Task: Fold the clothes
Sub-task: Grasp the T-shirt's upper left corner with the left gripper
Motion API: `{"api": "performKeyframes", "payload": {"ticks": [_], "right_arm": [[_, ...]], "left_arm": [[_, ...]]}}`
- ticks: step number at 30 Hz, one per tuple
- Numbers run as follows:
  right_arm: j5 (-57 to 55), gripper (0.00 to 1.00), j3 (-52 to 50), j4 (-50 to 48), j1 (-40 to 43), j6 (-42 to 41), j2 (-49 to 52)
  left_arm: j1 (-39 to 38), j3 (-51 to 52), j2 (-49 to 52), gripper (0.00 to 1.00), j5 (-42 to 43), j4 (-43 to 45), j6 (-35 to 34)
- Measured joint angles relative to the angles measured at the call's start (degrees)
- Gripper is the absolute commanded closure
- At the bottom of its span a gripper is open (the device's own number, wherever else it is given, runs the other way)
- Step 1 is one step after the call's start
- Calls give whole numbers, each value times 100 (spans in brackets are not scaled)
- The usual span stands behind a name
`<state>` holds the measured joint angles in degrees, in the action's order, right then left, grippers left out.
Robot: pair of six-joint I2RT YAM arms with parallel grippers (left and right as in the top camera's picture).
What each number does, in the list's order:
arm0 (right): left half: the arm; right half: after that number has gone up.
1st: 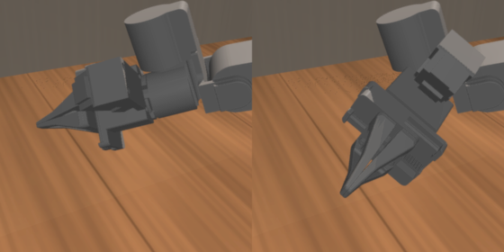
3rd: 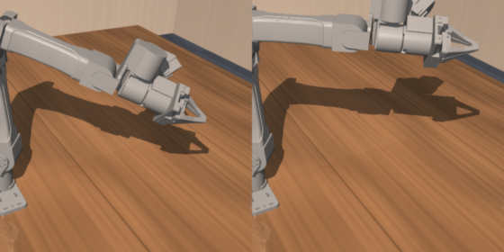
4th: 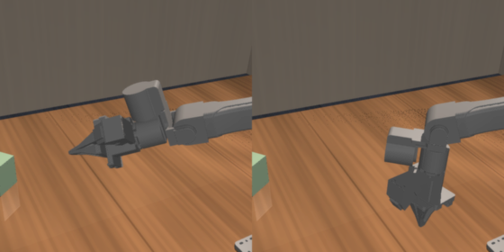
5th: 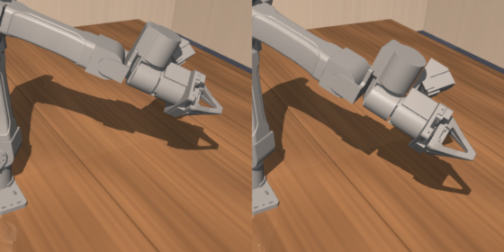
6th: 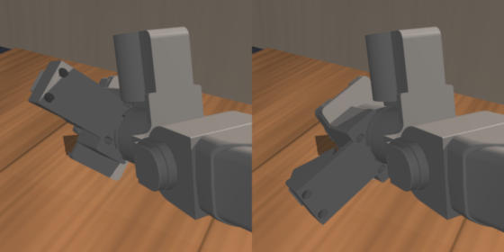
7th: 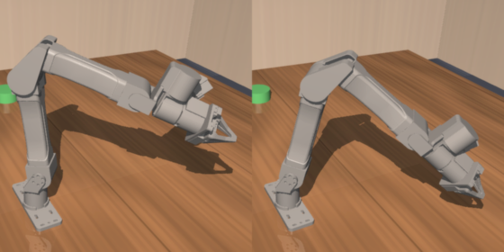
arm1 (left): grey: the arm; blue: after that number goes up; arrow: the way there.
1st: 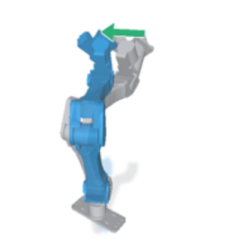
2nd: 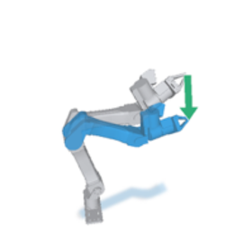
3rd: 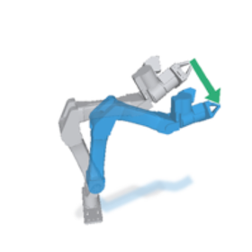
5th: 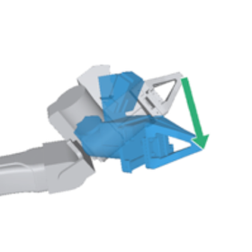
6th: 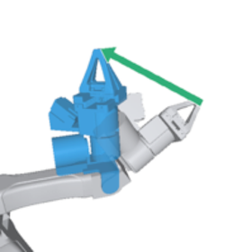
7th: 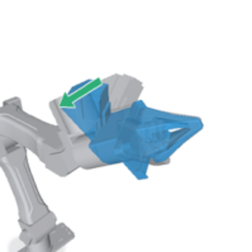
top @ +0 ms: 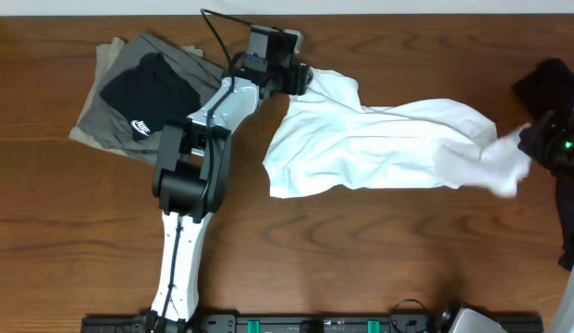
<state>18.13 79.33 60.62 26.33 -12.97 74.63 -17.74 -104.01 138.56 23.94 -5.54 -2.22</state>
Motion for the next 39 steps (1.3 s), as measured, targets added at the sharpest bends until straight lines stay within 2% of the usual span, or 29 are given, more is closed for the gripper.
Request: {"api": "performKeyframes", "payload": {"ticks": [12, 23, 27, 28, 31, 32, 39], "right_arm": [[-136, 94, -2, 7, -2, 20, 0], [-225, 94, -33, 20, -2, 63, 0], [-332, 94, -35, 7, -2, 66, 0], [-356, 94, -35, -2, -2, 66, 0], [-385, 94, -35, -22, -2, 68, 0], [-389, 94, -35, -31, -2, 70, 0], [-496, 92, -35, -85, -2, 105, 0]], "left_arm": [[-417, -15, 133, 42, -321, 109, 326], [-402, -15, 184, 44, -612, 435, 450], [-402, -15, 184, 63, -640, 372, 442], [-402, -15, 184, 73, -636, 348, 470], [-404, -15, 184, 91, -645, 306, 444], [-407, -15, 184, 94, -651, 291, 446], [-407, -17, 70, 94, -638, -164, 507]]}}
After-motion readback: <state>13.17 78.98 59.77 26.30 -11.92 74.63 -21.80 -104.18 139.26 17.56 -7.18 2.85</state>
